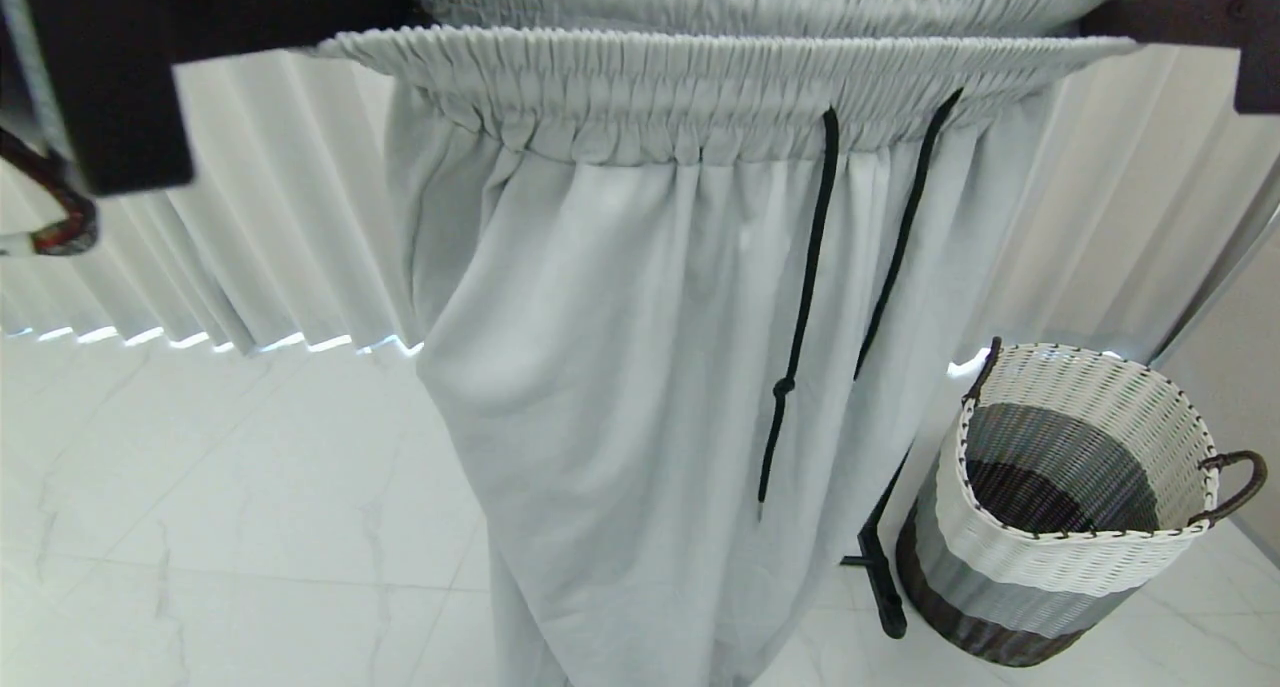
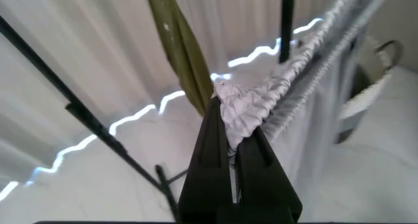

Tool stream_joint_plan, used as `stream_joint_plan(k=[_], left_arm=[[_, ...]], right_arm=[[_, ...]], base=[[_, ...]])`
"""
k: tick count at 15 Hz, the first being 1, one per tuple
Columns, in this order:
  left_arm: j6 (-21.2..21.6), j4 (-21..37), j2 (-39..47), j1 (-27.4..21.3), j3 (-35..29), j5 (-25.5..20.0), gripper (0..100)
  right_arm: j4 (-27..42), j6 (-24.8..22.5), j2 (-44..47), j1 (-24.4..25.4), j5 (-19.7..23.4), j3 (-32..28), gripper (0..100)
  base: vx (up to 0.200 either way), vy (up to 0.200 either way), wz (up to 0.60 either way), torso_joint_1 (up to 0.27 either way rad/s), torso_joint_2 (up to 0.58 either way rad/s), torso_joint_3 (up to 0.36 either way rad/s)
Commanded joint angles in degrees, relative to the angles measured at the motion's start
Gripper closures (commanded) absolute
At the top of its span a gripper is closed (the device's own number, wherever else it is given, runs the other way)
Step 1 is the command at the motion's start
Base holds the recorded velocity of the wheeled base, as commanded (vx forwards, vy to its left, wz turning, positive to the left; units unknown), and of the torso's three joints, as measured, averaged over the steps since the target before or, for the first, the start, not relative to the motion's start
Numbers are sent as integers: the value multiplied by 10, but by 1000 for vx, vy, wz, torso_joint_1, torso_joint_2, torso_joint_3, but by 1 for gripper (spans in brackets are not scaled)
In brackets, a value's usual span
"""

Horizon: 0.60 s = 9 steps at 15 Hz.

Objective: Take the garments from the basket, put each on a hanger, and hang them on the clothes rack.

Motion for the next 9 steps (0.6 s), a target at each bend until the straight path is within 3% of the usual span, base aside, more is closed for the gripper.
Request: stream_joint_plan(k=[1,9], left_arm=[[21,-27,15,12,42,1,100],[22,-40,16,43,24,1,100]], right_arm=[[3,6,-43,6,0,51,100],[-15,6,-43,9,0,64,100]], base=[[0,0,0,0,0,0],[0,0,0,0,0,0]])
